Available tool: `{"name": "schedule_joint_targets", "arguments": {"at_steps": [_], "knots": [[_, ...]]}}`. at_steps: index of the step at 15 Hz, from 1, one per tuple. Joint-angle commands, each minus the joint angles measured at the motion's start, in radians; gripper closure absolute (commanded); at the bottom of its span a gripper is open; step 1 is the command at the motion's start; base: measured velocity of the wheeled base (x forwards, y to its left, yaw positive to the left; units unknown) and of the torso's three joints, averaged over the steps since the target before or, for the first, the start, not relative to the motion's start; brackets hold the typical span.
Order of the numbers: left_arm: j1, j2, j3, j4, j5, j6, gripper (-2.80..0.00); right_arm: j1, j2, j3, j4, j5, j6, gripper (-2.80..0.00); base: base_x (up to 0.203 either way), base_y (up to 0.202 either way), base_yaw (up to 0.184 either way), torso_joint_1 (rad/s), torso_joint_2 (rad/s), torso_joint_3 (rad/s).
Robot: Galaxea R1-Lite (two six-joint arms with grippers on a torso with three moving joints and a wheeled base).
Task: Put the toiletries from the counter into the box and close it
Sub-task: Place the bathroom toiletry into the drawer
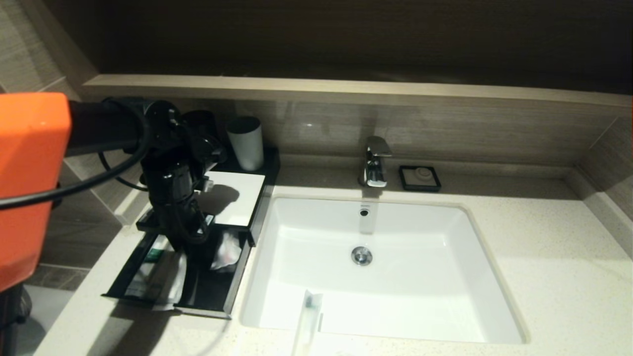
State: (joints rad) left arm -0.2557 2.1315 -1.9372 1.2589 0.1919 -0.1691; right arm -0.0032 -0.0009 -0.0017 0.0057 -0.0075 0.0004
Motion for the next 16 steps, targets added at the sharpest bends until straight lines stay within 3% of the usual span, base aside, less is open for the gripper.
{"name": "schedule_joint_targets", "arguments": {"at_steps": [1, 11, 16], "knots": [[0.000, -0.001, 0.000, 0.008, 0.008, -0.001, -2.80, 0.000, -0.001, 0.000, 0.000, 0.000, 0.000, 0.00, 0.000, 0.000, 0.000, 0.000, 0.00, 0.000], [-0.003, -0.050, 0.013, 0.059, 0.005, -0.007, -2.80, 0.000, -0.001, 0.000, 0.000, 0.000, 0.001, 0.00, 0.000, 0.000, 0.000, 0.000, 0.00, 0.000], [-0.007, -0.058, 0.078, 0.063, -0.020, -0.010, -2.80, 0.000, 0.000, 0.000, 0.000, 0.000, 0.001, 0.00, 0.000, 0.000, 0.000, 0.000, 0.00, 0.000]]}}
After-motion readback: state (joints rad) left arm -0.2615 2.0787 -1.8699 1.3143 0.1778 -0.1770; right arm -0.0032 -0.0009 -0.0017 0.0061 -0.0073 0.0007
